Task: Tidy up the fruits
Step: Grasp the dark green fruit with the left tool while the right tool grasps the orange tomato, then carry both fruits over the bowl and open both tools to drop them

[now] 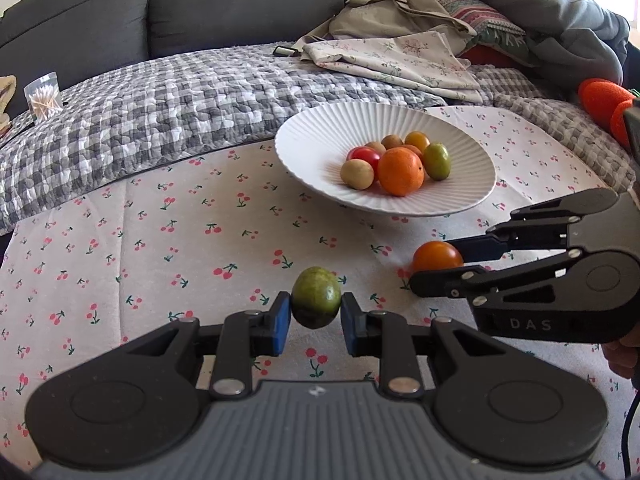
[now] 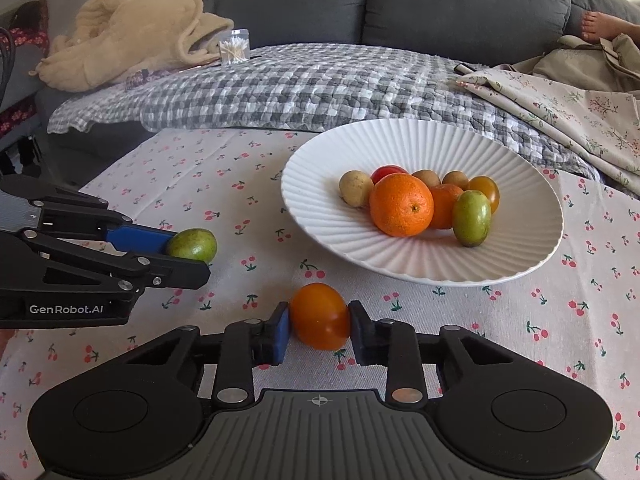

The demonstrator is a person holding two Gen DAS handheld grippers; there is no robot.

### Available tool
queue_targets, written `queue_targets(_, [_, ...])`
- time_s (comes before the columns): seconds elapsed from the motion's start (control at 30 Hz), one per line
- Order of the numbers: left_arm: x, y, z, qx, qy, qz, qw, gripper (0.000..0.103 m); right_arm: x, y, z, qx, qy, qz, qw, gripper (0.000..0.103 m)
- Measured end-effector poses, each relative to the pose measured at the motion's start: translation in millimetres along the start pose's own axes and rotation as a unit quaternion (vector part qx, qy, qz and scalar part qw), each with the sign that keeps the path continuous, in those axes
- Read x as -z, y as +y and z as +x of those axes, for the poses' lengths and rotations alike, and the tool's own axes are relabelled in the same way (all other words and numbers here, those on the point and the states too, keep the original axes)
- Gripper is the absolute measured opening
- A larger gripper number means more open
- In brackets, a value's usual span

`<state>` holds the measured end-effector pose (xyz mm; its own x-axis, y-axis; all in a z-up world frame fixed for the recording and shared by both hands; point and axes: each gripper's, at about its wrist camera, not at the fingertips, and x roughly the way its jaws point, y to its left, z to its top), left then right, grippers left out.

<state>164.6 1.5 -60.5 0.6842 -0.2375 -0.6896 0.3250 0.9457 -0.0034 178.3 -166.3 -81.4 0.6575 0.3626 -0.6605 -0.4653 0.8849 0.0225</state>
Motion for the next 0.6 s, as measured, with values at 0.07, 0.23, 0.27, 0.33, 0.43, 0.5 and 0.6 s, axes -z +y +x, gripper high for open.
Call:
queue_targets(0.07, [-1,1,-2,0.000,-0.002,-0.002,1.0000,0.025,-1,2,-3,-0.005,0.004,-0.002,1.000,0.029])
queue_targets(0.23, [-3,-3,-6,0.003,-0.008,-0.001,1.0000,0.025,-5,1,-18,-0.011,0.000,0.003,1.000,0.029])
queue_targets(0.27, [-3,-4,-6,0.004,-0.007,0.000,1.0000,0.025,-6,0,-21,-0.011,-0.002,0.005,1.000,0.029])
queue_targets(0.33, [-3,-6,-6,0.005,-0.008,0.004,0.9999,0.025,-8,-2,-28,-0.011,-0.004,0.008,1.000,0.029])
queue_targets(0.43, [-3,-10,-7,0.007,-0.008,0.007,0.9999,0.025,-9,-3,-34,-0.009,0.001,0.010,1.000,0.029])
queue_targets(0.5, [-4,-12,-9,0.007,-0.009,0.007,0.9999,0.025,-10,-3,-38,-0.009,0.002,0.009,1.000,0.029])
queue_targets(0.6, [-6,-15,-13,0.010,-0.013,0.008,0.9998,0.025,-11,-2,-46,-0.013,0.002,0.010,1.000,0.029])
